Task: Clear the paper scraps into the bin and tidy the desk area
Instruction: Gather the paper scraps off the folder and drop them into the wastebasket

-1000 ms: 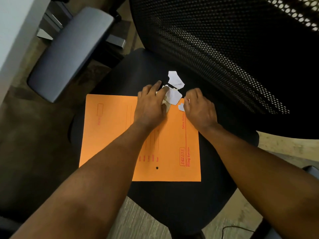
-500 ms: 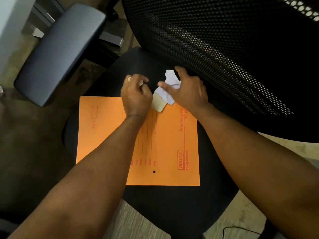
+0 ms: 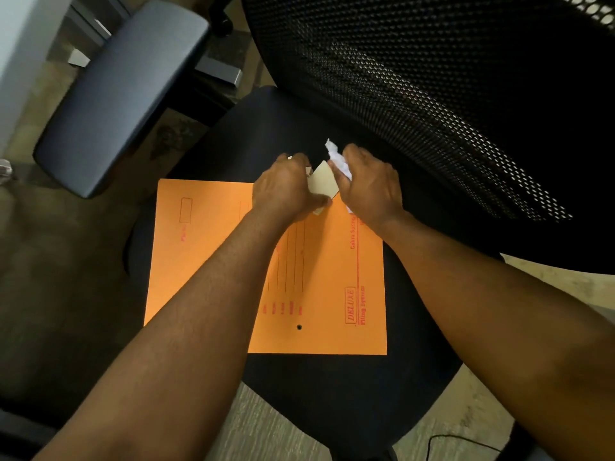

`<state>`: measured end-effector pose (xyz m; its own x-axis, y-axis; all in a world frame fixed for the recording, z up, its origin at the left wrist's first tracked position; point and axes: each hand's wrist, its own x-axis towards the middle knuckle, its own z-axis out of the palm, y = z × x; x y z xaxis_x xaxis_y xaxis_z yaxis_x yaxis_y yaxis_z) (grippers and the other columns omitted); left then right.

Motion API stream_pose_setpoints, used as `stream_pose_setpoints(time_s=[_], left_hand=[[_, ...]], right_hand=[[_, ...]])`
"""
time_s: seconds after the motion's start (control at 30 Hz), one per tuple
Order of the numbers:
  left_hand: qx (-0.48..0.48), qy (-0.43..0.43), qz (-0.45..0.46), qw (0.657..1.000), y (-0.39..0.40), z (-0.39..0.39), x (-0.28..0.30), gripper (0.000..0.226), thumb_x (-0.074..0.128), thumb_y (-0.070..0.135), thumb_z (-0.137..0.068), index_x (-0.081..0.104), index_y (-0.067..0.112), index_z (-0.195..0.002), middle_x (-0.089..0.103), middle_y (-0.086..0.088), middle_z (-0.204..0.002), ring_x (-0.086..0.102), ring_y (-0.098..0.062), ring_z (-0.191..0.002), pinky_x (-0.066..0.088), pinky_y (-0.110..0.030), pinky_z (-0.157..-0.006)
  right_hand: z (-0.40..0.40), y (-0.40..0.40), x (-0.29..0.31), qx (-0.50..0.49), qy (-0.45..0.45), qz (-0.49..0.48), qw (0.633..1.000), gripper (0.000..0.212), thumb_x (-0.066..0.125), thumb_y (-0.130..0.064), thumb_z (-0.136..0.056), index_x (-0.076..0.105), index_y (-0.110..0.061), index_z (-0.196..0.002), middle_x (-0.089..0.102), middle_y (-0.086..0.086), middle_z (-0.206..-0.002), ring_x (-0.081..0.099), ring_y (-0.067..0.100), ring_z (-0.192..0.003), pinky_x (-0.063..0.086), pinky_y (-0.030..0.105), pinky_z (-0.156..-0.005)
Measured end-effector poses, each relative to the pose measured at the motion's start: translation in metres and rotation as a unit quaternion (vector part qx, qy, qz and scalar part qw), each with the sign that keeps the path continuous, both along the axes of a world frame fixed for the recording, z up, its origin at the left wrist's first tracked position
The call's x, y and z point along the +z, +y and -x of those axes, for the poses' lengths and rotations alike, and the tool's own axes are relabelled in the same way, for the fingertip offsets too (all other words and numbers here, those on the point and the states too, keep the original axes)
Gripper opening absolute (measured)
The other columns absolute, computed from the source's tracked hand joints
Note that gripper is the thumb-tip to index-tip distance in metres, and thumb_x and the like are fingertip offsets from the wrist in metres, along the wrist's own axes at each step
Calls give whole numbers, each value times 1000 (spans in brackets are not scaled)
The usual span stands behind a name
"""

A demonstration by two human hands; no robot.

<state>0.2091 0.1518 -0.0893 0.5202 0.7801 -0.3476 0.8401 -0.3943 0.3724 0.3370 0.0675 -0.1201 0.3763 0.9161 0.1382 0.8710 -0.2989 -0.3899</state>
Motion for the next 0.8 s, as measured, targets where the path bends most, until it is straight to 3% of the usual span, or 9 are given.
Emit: stream_pose_setpoints(time_s=[0.1,0.2,0.3,0.4,0.53,0.63,0.67,0.73,0.8], left_hand=[[25,-22,33,999,1,-8,6,41,81,34,-75,63,19,-109,58,-1,-103,56,-18,-91,43,-28,-61],[27,-98,33,994,-8,-8,13,10,68,15,-83,61,21,-87,56,5,-80,61,-20,-78,39,-26,-52],[92,-211,82,970,-13,6,17,17,59,8,-87,52,21,-98,63,-3,-87,65,-20,-79,55,-39,-59],[118,-294,120,941,-17,27,20,38,49,5,-90,48,30,-119,66,-2,-90,66,-8,-75,58,-35,-61],[192,-319,56,926,-28,57,16,28,47,0,-86,62,23,-94,60,11,-73,54,-3,-58,43,-28,-47],[254,-319,42,912,-37,88,13,27,42,1,-88,62,18,-81,57,6,-65,46,-4,-50,34,-21,-42],[267,-320,42,908,-41,99,13,27,41,2,-87,62,17,-79,56,6,-64,46,-3,-50,33,-18,-41],[283,-310,43,907,-49,121,14,25,41,8,-88,60,18,-75,54,6,-61,46,-2,-49,32,-15,-41],[289,-294,36,910,-57,141,14,22,43,19,-90,59,21,-74,55,5,-60,47,-3,-50,34,-17,-42]], right_hand=[[0,1,3,-70,75,-44,994,21,62,-21,-90,58,-3,-100,66,16,-91,65,28,-79,53,41,-68],[-1,4,11,-136,145,-97,975,19,62,-12,-84,62,-1,-99,70,17,-95,66,29,-86,51,30,-75],[-1,5,19,-198,236,-96,947,16,58,-16,-88,58,-5,-99,71,13,-85,67,20,-76,54,34,-68],[12,7,27,-207,351,-61,911,18,51,-24,-96,52,-14,-110,67,3,-70,61,-3,-59,44,15,-59],[44,6,38,-179,441,-13,879,32,41,-24,-101,47,-26,-133,64,-5,-66,59,3,-69,44,22,-74],[68,4,48,-212,555,-43,803,33,42,-12,-97,67,-31,-108,62,-8,-82,54,4,-67,53,21,-58],[74,2,49,-237,545,-61,802,32,42,-9,-94,69,-27,-96,62,-11,-84,55,5,-71,54,21,-60],[75,-4,46,-272,399,-81,872,22,45,-8,-90,64,-19,-85,63,-18,-81,62,13,-88,45,7,-69],[71,-14,40,-274,225,-59,933,18,50,-15,-88,66,-15,-97,70,-4,-91,63,25,-96,37,12,-69]])
